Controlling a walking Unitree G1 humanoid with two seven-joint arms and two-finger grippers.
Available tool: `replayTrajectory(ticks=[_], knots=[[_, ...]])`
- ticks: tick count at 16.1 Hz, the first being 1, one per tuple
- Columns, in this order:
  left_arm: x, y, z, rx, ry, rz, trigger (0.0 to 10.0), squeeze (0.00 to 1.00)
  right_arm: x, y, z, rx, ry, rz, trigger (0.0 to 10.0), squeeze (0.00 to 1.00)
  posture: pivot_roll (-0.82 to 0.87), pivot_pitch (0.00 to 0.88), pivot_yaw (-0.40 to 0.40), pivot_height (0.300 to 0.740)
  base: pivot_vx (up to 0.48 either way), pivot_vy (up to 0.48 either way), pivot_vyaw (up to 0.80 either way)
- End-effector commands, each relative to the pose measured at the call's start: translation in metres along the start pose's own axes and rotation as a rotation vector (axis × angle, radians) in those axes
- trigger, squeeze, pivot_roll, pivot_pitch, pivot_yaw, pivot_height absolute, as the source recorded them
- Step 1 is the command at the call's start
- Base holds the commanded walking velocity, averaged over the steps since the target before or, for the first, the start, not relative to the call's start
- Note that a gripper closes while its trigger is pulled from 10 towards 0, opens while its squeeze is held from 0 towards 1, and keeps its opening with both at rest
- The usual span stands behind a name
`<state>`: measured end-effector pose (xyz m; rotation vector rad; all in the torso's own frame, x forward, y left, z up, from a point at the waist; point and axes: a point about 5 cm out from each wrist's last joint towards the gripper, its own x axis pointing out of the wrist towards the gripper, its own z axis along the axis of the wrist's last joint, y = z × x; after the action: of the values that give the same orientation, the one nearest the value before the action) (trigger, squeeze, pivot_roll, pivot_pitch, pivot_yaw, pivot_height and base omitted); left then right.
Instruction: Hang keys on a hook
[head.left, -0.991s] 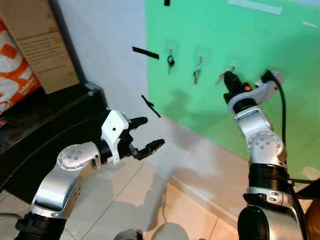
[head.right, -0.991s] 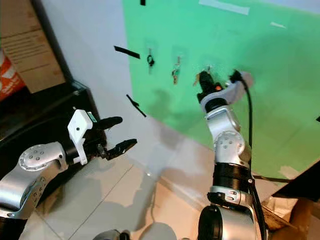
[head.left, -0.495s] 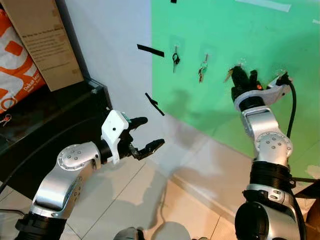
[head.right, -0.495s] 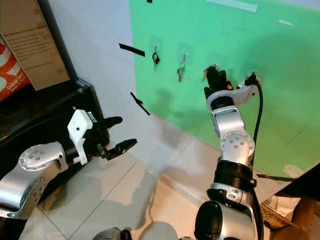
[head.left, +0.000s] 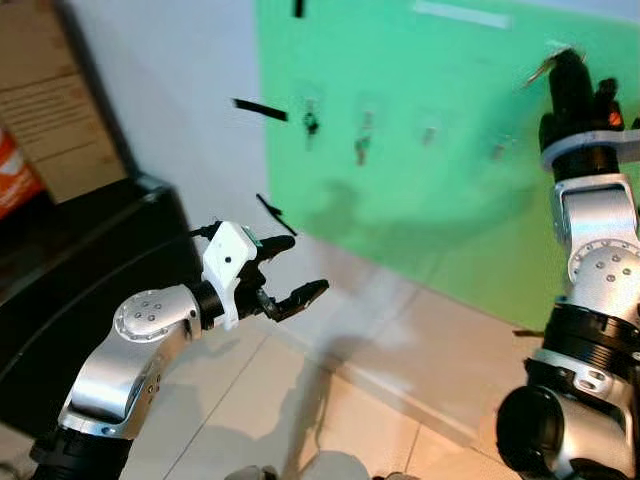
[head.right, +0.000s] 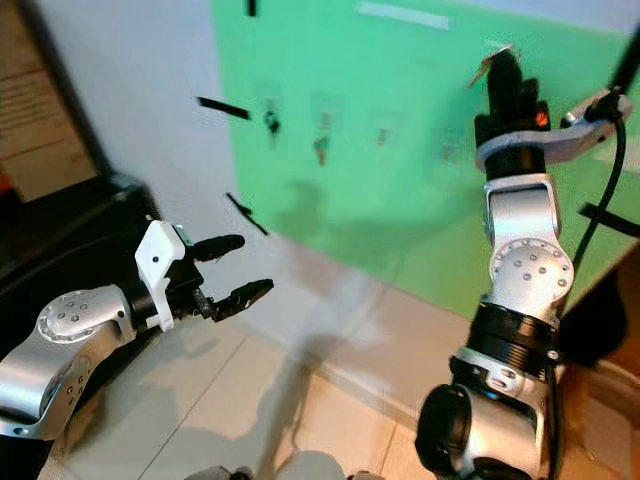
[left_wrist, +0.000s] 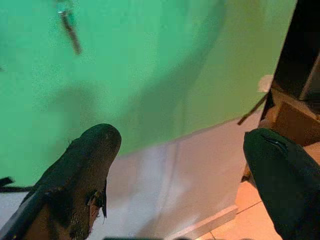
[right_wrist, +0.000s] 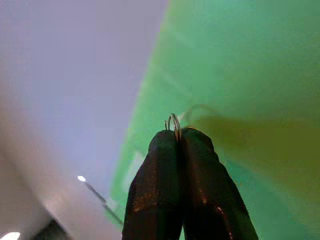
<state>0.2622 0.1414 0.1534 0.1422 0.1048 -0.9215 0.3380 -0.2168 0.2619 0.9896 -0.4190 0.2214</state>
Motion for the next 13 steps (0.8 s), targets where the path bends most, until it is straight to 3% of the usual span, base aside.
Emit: replayTrajectory(ticks=[1, 3, 5, 13], knots=[[0.0, -0.001, 0.004, 0.017, -0.003, -0.012, 10.0, 0.0, -0.004, 0.002, -0.023, -0.133, 0.148, -0.001, 10.0, 0.0, -0.04, 0.0, 0.018, 0.74, 0.0, 0.0, 0.0], [0.0, -0.001, 0.004, 0.02, -0.003, -0.009, 10.0, 0.0, -0.015, -0.001, -0.048, -0.307, 0.306, 0.015, 10.0, 0.0, -0.04, 0.0, 0.018, 0.74, 0.0, 0.0, 0.0], [0.002, 0.0, 0.004, 0.041, -0.008, 0.017, 10.0, 0.0, -0.026, -0.005, -0.069, -0.414, 0.411, 0.018, 10.0, 0.0, -0.04, 0.0, 0.016, 0.74, 0.0, 0.0, 0.0], [0.007, 0.003, 0.005, 0.068, -0.02, 0.061, 10.0, 0.0, -0.029, -0.013, -0.09, -0.46, 0.453, -0.056, 10.0, 0.0, -0.04, 0.0, 0.014, 0.74, 0.0, 0.0, 0.0]])
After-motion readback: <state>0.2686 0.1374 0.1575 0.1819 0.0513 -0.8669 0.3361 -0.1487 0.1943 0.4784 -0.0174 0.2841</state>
